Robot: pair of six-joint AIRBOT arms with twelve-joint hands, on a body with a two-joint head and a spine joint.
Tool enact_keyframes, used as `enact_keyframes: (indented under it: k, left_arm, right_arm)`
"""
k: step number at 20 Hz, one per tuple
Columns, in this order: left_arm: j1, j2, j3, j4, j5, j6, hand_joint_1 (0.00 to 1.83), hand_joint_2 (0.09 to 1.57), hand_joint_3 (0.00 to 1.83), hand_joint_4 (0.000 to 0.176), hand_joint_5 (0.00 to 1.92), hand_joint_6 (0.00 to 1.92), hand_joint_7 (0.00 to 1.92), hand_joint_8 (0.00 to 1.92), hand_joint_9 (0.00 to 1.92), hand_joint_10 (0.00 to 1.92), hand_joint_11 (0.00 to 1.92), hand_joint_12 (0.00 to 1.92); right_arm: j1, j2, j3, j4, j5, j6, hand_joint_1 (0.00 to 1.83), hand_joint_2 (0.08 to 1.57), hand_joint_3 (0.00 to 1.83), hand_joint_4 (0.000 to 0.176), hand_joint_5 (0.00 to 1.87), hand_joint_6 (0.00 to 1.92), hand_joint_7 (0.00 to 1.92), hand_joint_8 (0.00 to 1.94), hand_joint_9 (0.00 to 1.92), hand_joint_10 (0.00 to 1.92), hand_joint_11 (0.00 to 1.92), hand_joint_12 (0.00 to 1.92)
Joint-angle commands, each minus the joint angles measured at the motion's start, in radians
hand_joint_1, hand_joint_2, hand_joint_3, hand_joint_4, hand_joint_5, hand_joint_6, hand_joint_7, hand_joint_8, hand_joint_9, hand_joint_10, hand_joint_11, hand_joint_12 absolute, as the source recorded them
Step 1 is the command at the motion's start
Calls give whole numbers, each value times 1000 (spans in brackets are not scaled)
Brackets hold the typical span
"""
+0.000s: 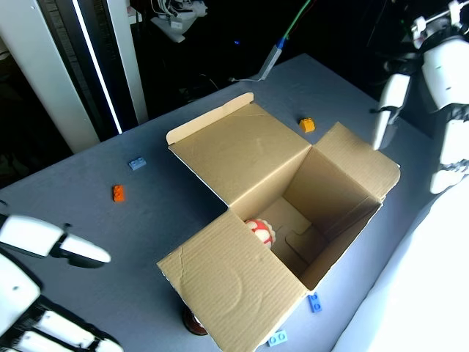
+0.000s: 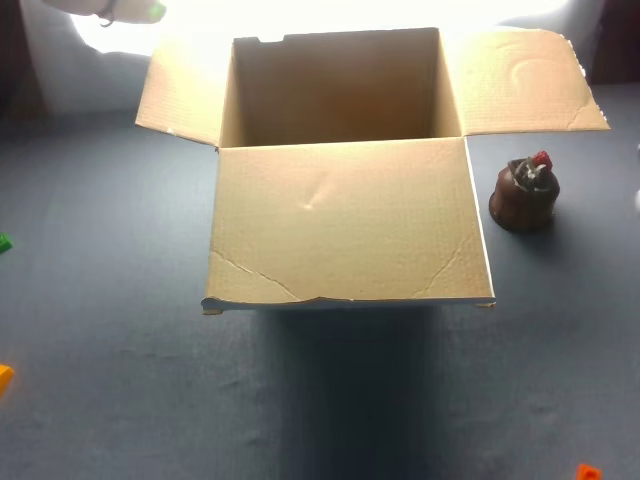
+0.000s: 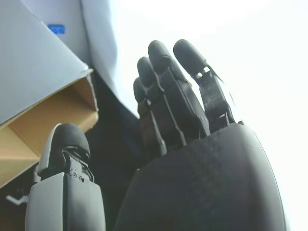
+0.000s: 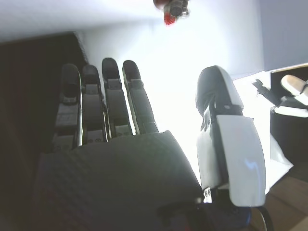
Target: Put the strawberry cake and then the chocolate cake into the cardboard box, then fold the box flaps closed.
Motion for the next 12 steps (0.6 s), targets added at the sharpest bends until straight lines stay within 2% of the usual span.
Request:
enact_keyframes:
  k: [1, 3, 4, 6, 8, 11, 12]
  left_arm:
    - [-16, 13, -3, -23, 39, -14, 459, 1165, 10, 0, 575, 11, 731, 9, 750, 23, 222, 1267]
    - [-16, 30, -17, 87, 47, -138, 486, 1161, 5, 0, 577, 10, 724, 4, 747, 20, 220, 1266]
    - [-15, 37, -23, 140, 47, -199, 496, 1157, 3, 0, 580, 10, 726, 4, 748, 20, 226, 1264]
    - [-8, 56, -43, 235, 47, -307, 489, 1153, 1, 1, 588, 12, 730, 5, 754, 21, 233, 1259]
    - [8, 74, -61, 247, 47, -342, 494, 1149, 0, 0, 583, 8, 721, 1, 749, 18, 224, 1257]
    - [28, 90, -81, 247, 46, -349, 508, 1139, 0, 0, 579, 3, 725, 1, 750, 15, 233, 1230]
    - [31, 94, -86, 247, 46, -349, 516, 1135, 0, 2, 580, 3, 729, 2, 753, 16, 237, 1224]
  right_arm:
    - [8, 6, 18, -7, 97, 28, 88, 1220, 1, 0, 230, 1, 268, 1, 202, 23, 0, 572]
    - [22, -33, 52, -7, 97, 74, 143, 1218, 0, 0, 222, 2, 260, 3, 193, 16, 0, 499]
    - [26, -46, 64, -7, 97, 93, 275, 1192, 0, 0, 231, 5, 280, 7, 215, 23, 0, 598]
    - [37, -68, 85, -7, 97, 135, 450, 1154, 0, 0, 212, 3, 264, 4, 208, 19, 0, 609]
    - [49, -81, 92, -7, 107, 169, 559, 1119, 0, 0, 182, 0, 247, 0, 194, 11, 0, 581]
    - [56, -103, 100, -7, 118, 173, 809, 1042, 0, 0, 168, 1, 252, 1, 211, 16, 0, 716]
    - [56, -112, 106, -7, 119, 174, 827, 1045, 0, 0, 162, 0, 249, 0, 207, 14, 0, 724]
